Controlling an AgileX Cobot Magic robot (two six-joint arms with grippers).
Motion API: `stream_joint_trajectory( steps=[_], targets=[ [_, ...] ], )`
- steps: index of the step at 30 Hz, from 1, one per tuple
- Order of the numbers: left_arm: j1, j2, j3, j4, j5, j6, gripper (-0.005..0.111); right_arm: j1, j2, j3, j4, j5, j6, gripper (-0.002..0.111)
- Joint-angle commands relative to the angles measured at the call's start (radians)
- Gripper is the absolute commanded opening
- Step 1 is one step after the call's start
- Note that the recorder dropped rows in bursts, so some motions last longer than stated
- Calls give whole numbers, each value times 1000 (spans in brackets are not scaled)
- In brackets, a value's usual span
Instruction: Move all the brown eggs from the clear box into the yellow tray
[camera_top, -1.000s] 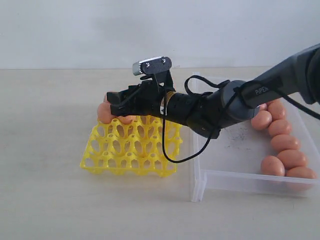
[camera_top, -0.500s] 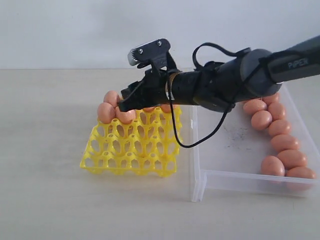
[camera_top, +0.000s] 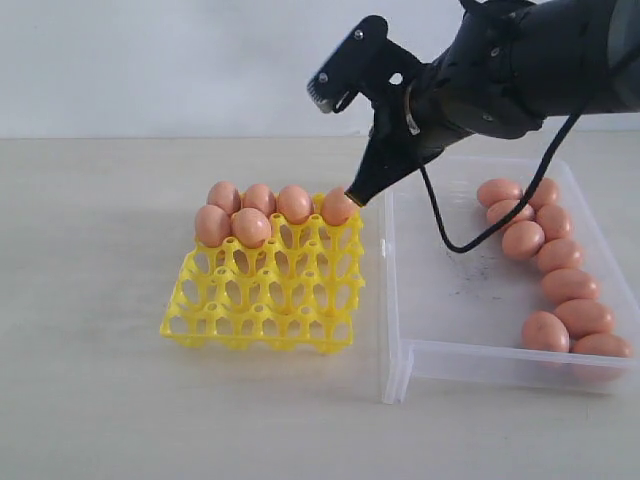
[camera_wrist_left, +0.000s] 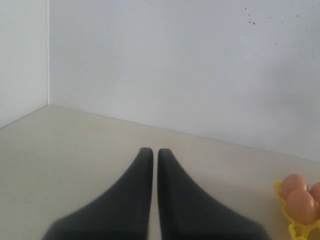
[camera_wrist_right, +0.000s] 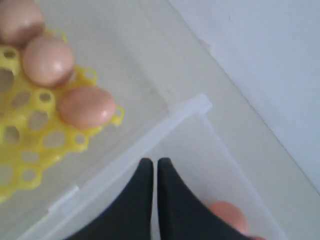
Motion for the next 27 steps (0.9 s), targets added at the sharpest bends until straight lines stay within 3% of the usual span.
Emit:
stream_joint_trajectory(
  steps=[1,5,10,13,21,27],
  targets=[
    [2,-2,-1,-9,-14,-9,4,-8,-9,-1,-15,191,-82,0],
    [2,-2,-1,-9,-12,-9,4,-8,-9,-1,52,328,-255,0],
    [2,-2,-1,-9,-12,-9,4,-8,-8,-1,303,503,-710,0],
    [2,-2,-1,-9,-12,-9,4,-8,-8,-1,419,576,-879,0],
    [2,-2,-1,-9,-14,-9,4,-8,-8,-1,561,518,-957,0],
    [2,-2,-1,-9,-14,-9,4,-8,-8,-1,723,583,-1103,0]
  ],
)
